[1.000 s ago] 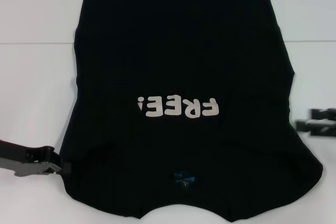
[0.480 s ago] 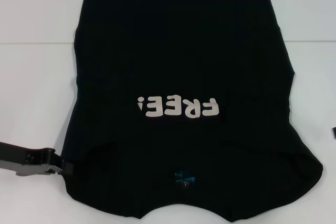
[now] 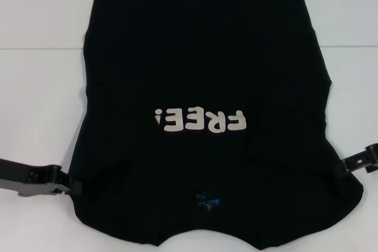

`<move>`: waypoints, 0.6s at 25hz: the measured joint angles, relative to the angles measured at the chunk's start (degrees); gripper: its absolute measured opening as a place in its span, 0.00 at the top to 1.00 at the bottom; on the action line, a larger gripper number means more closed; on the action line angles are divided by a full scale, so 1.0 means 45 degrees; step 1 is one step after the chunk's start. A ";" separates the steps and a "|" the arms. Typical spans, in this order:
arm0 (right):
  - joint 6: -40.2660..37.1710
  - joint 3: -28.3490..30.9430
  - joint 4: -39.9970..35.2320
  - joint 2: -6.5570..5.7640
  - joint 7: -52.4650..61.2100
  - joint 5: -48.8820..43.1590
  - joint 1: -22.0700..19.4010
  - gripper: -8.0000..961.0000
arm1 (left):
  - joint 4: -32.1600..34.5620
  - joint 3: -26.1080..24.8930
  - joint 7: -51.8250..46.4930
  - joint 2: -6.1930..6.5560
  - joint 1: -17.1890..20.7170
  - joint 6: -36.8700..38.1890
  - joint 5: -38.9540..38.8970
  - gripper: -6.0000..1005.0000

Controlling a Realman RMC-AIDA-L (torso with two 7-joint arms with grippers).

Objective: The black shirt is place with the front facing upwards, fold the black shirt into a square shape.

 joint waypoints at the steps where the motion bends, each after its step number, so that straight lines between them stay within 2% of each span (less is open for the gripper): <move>1: 0.0098 -0.0043 0.0095 0.0032 -0.0059 0.0000 0.0024 0.05 | -0.0005 -0.0001 0.0001 0.0004 -0.0011 -0.0012 0.0000 0.97; 8: 0.0902 -0.0688 0.0935 0.0196 -0.0310 0.0001 0.0186 0.05 | -0.0032 0.0007 -0.0001 0.0023 -0.0082 -0.0051 -0.0019 0.96; 15: 0.1307 -0.1382 0.0861 0.0361 -0.0322 -0.0040 0.0266 0.05 | -0.0061 0.0007 -0.0004 0.0038 -0.0095 -0.0084 -0.0192 0.96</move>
